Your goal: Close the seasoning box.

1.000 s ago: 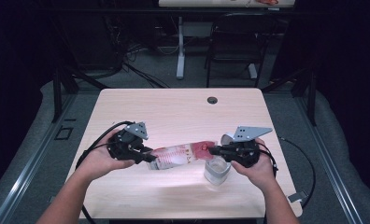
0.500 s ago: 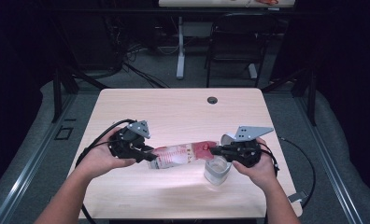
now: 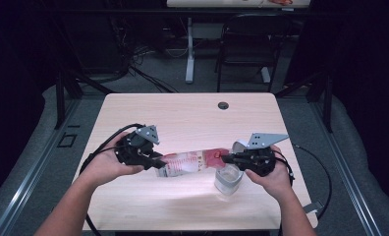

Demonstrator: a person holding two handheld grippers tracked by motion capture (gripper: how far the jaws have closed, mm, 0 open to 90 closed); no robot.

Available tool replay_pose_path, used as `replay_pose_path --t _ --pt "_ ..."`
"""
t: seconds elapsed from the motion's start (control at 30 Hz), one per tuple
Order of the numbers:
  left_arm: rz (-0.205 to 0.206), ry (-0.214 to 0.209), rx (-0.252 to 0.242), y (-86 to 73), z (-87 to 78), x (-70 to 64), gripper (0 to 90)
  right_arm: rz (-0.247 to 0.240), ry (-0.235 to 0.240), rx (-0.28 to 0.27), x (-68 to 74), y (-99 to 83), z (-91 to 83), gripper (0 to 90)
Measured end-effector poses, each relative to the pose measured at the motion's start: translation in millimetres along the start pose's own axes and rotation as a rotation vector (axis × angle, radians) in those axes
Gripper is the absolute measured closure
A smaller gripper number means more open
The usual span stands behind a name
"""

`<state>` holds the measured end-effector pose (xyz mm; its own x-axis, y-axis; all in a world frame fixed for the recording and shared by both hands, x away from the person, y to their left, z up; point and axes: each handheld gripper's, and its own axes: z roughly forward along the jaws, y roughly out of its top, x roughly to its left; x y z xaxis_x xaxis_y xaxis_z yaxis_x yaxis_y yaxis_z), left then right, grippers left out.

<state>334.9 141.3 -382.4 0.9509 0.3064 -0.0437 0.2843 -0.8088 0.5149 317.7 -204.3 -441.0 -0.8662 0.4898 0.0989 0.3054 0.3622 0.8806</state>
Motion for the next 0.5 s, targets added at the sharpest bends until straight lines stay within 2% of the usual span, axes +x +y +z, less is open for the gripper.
replay_pose_path --t 0.5 --pt "0.01 -0.001 0.019 5.6 -2.3 -0.3 74.9 -0.002 -0.005 0.001 0.1 -0.7 -1.3 89.9"
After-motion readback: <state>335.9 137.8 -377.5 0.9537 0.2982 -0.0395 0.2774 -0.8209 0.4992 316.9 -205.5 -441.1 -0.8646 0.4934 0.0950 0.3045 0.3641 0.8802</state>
